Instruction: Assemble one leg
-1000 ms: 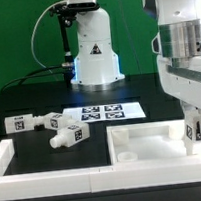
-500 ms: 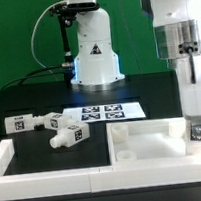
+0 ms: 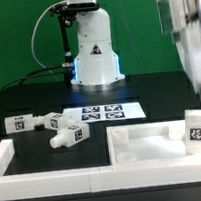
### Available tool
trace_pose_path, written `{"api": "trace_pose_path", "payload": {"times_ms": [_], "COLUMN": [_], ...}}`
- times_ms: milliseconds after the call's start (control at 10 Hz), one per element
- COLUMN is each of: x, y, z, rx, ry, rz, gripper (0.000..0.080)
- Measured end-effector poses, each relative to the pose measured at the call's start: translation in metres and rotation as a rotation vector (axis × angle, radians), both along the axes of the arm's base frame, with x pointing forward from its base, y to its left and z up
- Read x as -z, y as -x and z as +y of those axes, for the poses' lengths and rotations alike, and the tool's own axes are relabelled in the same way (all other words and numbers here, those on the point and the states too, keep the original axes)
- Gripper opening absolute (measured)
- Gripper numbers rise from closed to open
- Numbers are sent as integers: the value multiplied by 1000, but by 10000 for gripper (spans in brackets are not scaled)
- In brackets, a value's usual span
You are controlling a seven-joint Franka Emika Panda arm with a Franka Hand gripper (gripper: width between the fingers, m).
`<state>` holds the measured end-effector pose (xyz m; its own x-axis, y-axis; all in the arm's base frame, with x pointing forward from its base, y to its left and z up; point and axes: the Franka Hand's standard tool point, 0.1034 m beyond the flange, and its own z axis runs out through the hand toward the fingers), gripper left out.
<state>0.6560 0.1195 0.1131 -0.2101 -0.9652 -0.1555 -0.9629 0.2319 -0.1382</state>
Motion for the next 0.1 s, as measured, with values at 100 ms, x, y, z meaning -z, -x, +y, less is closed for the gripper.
{"api": "trace_pose_path", "payload": {"times_ms": [100], "x": [-3], "y": [0], "z": [0], "rx": [0], "ry": [-1], "rz": [-6], "gripper": [614]}}
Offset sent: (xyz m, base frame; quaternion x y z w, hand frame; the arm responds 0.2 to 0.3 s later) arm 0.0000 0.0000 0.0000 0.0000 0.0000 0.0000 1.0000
